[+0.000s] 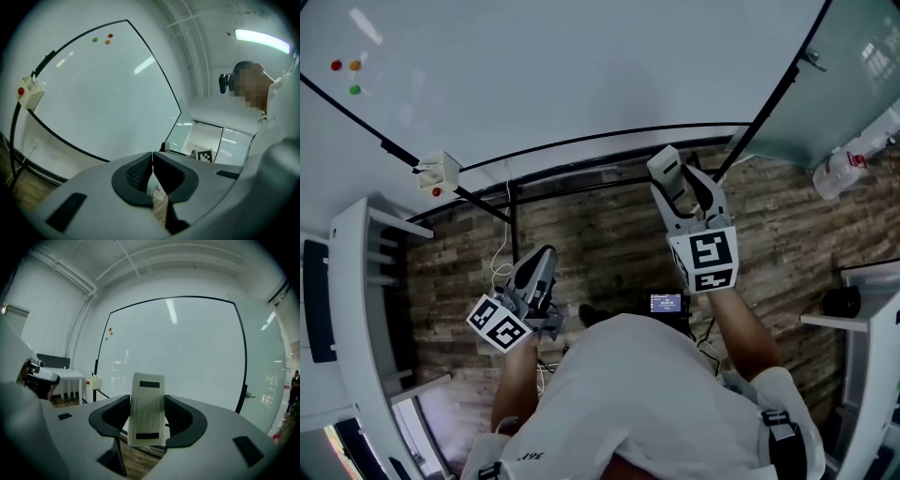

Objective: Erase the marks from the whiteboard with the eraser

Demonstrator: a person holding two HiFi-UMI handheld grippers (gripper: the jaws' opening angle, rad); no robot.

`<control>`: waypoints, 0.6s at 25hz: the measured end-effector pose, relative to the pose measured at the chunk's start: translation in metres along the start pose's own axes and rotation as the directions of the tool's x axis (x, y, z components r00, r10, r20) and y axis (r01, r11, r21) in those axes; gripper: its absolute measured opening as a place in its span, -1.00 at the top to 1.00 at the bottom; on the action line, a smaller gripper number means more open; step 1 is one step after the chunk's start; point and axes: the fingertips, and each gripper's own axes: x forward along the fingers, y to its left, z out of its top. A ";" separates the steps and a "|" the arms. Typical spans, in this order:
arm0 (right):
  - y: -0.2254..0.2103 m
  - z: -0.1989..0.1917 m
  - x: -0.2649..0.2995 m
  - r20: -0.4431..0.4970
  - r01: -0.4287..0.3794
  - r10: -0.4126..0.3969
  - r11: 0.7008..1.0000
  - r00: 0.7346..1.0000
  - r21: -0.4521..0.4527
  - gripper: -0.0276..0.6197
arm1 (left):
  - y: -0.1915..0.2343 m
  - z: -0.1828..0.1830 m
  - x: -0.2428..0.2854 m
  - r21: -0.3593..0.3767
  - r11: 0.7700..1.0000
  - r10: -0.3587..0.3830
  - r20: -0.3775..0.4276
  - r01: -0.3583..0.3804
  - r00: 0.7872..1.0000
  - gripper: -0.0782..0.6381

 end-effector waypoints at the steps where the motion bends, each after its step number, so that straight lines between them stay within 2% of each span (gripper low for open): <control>1: 0.002 -0.001 -0.001 -0.004 0.004 -0.004 1.000 1.000 0.002 0.15 | 0.001 0.001 -0.001 0.000 1.000 -0.004 -0.002 0.004 1.000 0.76; 15: 0.021 -0.009 -0.006 -0.038 0.035 -0.034 0.999 0.999 0.008 0.16 | 0.012 0.009 -0.014 -0.005 1.000 -0.031 -0.016 0.031 0.999 0.76</control>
